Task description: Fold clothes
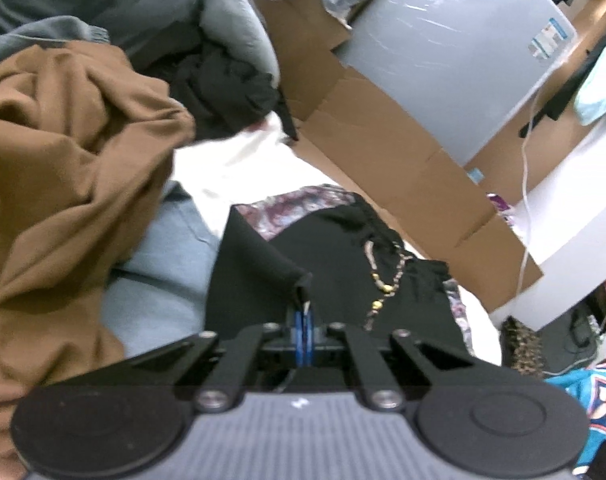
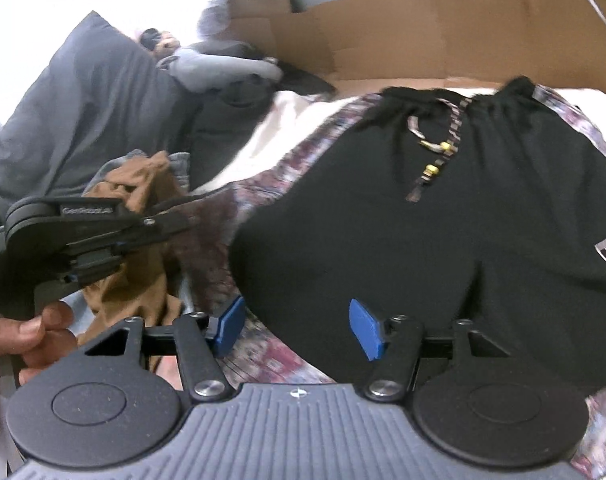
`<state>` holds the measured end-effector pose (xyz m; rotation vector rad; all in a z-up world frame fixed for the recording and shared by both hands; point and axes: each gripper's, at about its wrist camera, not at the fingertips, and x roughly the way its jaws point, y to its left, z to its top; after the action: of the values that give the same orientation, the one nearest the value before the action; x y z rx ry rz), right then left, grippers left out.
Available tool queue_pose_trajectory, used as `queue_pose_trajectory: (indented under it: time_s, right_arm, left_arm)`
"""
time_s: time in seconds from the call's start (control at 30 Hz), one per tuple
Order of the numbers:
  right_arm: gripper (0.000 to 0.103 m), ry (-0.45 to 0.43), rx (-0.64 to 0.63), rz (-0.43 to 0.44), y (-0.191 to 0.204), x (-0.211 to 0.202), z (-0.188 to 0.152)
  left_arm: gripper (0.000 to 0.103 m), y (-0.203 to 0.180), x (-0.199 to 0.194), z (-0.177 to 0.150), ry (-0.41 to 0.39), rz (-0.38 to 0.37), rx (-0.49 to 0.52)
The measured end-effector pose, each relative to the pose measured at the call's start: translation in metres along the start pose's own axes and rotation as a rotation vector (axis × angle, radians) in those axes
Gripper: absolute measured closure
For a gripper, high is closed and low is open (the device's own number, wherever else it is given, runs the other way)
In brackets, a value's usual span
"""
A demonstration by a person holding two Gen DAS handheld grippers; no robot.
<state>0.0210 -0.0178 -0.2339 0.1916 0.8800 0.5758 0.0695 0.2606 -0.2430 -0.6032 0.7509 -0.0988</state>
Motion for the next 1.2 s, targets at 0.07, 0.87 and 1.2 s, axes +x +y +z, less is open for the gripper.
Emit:
queue_pose_trajectory:
  time_s: [0.07, 0.87, 1.2]
  right_arm:
    - [0.05, -0.003, -0.023, 0.009, 0.009, 0.006, 0.004]
    - [0.076, -0.061, -0.17, 0.015, 0.059, 0.058, 0.031]
    - [0.101, -0.091, -0.242, -0.012, 0.065, 0.066, 0.031]
  left_arm:
    - [0.101, -0.002, 0.004, 0.0, 0.006, -0.019, -0.009]
    - [0.101, -0.011, 0.013, 0.004, 0.118, -0.191, -0.077]
    - [0.099, -0.002, 0.008, 0.008, 0.135, -0.22, -0.134]
